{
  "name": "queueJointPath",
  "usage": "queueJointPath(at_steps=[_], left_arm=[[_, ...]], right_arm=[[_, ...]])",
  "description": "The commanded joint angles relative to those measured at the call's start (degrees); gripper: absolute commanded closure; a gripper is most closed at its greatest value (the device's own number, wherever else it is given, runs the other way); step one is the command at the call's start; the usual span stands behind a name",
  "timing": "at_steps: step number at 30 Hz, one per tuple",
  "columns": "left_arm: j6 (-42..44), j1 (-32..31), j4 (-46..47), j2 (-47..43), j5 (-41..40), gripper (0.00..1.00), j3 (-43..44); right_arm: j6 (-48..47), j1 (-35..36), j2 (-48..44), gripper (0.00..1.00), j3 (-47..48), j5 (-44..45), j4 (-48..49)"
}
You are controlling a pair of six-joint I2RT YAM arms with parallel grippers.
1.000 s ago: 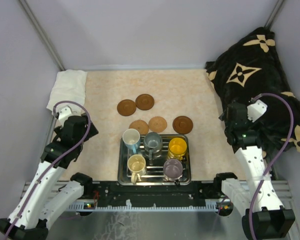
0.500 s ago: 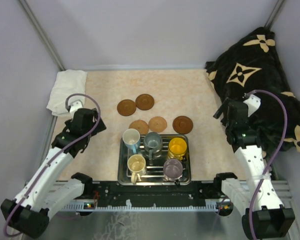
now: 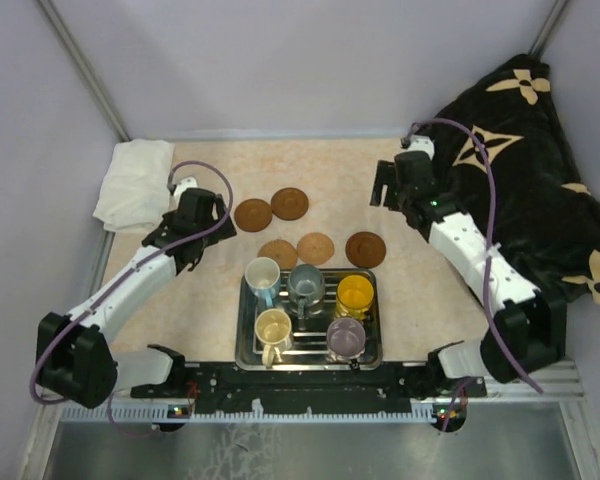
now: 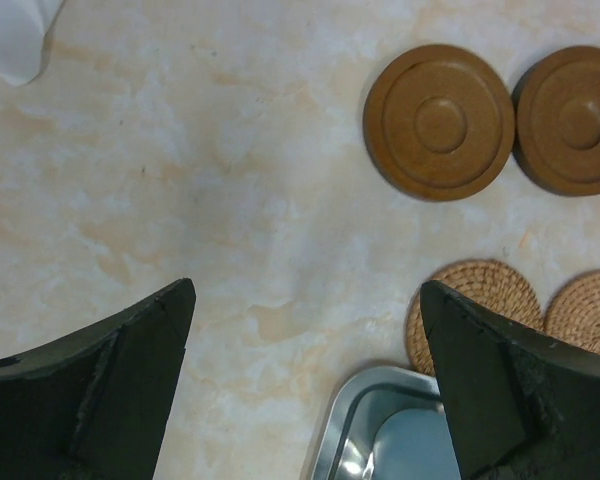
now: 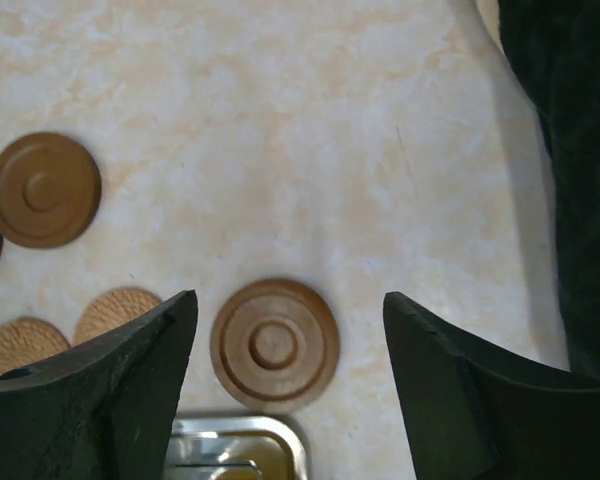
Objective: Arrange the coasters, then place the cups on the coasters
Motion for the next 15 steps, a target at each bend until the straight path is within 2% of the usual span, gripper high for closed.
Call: queueJointPath(at_steps=[1, 4, 9, 11, 15], left_arm=[[1.7, 0.5, 8.5, 6.2, 0.9, 0.0, 4.8], [1.8, 1.4, 9.9, 12.8, 2.1, 0.0, 7.6], [1.4, 3.4, 11.6, 22.5, 5.5, 0.0, 12.5], [1.5, 4.1, 12.0, 25.0, 5.9, 0.0, 14.0], [1.7, 5.2, 12.9, 29.8, 7.8, 0.0, 16.7]], right_arm=[[-4.4, 2.1, 9.0, 0.32, 9.8, -2.2, 4.2], [-6.0, 3.8, 16.4, 0.45, 15.5, -3.5, 4.7], [-7.2, 5.5, 27.2, 0.83, 22.1, -6.7, 7.2], [-7.5, 6.2, 31.5, 0.87, 26.0, -7.7, 6.2], [-9.5, 8.4, 38.8, 0.81, 33.2, -9.3, 4.3]])
